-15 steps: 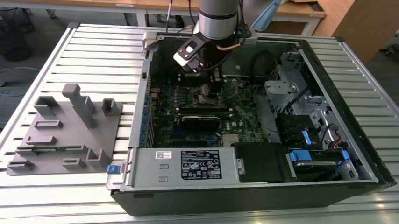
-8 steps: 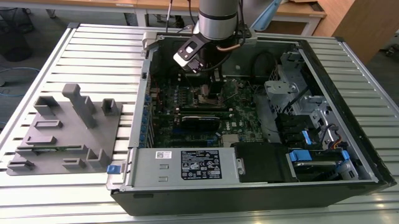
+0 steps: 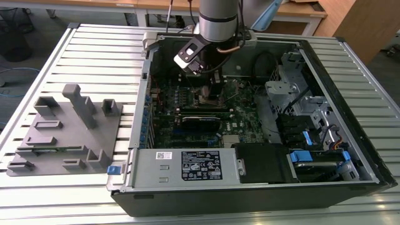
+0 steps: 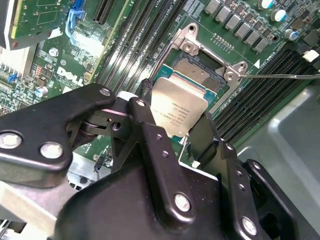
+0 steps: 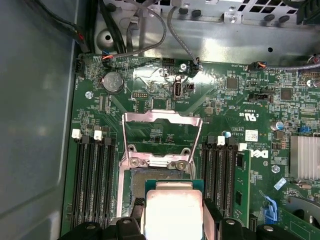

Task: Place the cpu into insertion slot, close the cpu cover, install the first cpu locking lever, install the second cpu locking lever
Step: 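Place the cpu into insertion slot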

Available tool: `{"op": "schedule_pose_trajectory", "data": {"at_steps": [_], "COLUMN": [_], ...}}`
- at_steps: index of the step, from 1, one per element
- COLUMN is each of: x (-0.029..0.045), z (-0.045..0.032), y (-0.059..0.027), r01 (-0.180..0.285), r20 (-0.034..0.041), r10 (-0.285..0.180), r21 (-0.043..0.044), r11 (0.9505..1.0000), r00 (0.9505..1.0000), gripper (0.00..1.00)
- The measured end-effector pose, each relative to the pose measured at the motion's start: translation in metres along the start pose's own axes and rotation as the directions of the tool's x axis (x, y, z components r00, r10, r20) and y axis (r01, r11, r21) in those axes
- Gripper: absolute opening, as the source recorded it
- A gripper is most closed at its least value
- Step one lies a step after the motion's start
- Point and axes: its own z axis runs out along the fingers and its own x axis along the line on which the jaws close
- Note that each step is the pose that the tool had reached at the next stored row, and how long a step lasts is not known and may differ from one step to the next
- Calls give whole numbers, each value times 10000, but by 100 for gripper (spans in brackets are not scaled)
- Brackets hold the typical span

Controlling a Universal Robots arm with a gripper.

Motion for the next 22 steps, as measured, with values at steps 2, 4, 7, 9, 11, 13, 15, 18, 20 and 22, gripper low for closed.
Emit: {"op": "schedule_pose_trajectory", "data": {"at_steps": [2, 4, 7, 9, 11, 13, 15, 18, 20, 22], "x": [2, 10, 29, 39, 49, 58, 58, 58, 59, 59], "z": [22, 33, 50, 63, 78, 91, 92, 94, 99, 107], "y": [-1, -2, -2, -2, -3, -3, -3, -4, -3, -4], "r01": [0, -4, -6, -13, -27, -38, -38, -40, -40, -40], "r20": [-12, -41, -51, -56, -60, -62, -61, -62, -65, -63], "r10": [0, 4, 6, 13, 27, 38, 38, 40, 40, 40], "r21": [0, -2, -3, -2, -2, -1, 0, -1, -4, -1], "r11": [10000, 10000, 10000, 10000, 10000, 10000, 10000, 10000, 10000, 10000], "r00": [10000, 10000, 10000, 10000, 10000, 10000, 10000, 10000, 10000, 10000], "gripper": [54, 54, 54, 54, 54, 54, 54, 54, 54, 54]}}
